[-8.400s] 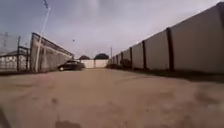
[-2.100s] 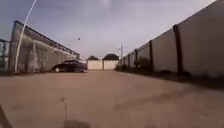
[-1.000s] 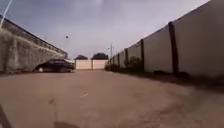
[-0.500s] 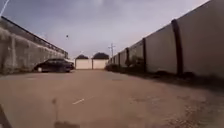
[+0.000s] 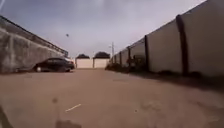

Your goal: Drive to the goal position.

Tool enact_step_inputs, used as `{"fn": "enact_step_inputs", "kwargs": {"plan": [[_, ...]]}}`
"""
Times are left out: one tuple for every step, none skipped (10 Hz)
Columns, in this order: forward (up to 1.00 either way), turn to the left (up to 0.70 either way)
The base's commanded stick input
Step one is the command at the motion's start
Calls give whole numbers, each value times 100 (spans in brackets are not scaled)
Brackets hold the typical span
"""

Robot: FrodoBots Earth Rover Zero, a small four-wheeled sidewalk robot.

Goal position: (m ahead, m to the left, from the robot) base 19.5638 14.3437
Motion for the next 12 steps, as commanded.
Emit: {"fn": "enact_step_inputs", "kwargs": {"plan": [[70, 0], [70, 0], [70, 0], [70, 0], [70, 0], [70, 0], [70, 0], [70, 0], [70, 0], [70, 0], [70, 0], [70, 0]]}}
